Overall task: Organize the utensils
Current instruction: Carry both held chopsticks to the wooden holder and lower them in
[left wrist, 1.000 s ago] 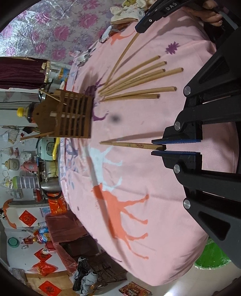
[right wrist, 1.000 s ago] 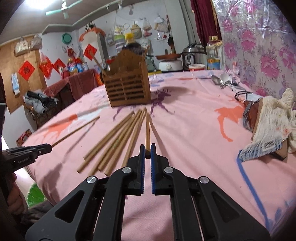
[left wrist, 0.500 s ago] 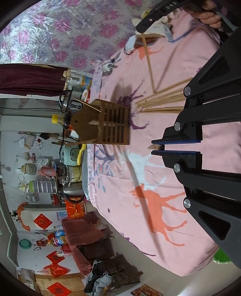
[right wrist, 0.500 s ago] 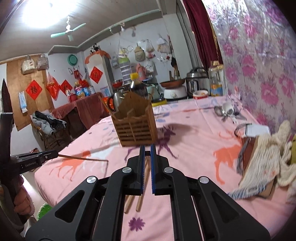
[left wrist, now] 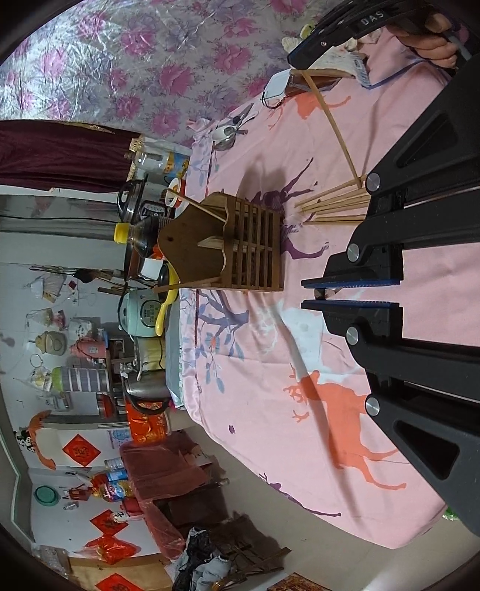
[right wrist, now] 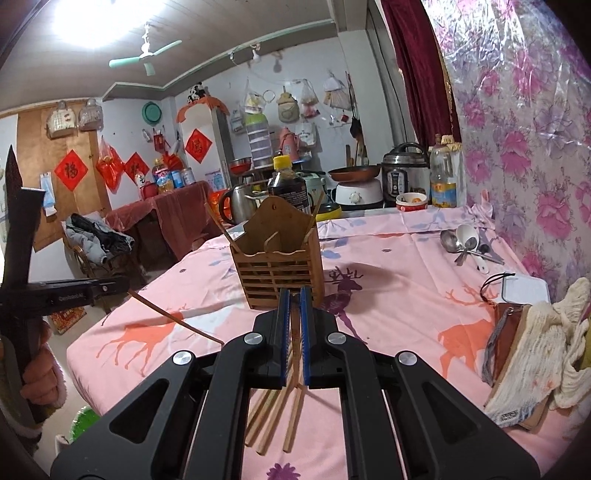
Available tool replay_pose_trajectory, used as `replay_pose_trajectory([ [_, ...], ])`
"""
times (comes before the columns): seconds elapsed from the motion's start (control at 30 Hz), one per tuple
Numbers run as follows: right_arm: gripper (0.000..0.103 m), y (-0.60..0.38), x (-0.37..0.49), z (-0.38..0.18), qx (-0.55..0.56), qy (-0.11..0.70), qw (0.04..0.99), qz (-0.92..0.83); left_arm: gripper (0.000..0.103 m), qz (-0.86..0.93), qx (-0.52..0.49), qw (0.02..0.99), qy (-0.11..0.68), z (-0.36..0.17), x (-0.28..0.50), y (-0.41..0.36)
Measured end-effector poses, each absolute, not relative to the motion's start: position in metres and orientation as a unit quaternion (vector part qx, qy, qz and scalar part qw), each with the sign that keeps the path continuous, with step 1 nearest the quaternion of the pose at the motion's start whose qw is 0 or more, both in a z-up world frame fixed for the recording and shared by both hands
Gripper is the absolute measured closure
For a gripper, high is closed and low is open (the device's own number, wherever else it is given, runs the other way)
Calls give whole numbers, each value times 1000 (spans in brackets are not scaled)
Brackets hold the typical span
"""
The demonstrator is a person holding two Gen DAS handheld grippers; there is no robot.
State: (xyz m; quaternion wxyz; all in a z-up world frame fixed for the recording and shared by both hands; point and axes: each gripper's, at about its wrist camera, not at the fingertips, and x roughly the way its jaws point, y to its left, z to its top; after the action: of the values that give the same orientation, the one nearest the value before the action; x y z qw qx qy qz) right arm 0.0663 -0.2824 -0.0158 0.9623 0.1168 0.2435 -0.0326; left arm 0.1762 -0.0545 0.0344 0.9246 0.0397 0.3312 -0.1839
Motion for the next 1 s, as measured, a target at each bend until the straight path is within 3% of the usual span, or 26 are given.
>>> replay_pose_trajectory([
  [0.5, 97, -295, 118, 19, 117, 229, 966, -24, 97, -212, 39, 920, 328, 78, 224, -85],
  [1.0, 97, -308, 209, 80, 106, 151, 983, -8, 97, -235, 20, 943, 235, 177, 286, -127],
])
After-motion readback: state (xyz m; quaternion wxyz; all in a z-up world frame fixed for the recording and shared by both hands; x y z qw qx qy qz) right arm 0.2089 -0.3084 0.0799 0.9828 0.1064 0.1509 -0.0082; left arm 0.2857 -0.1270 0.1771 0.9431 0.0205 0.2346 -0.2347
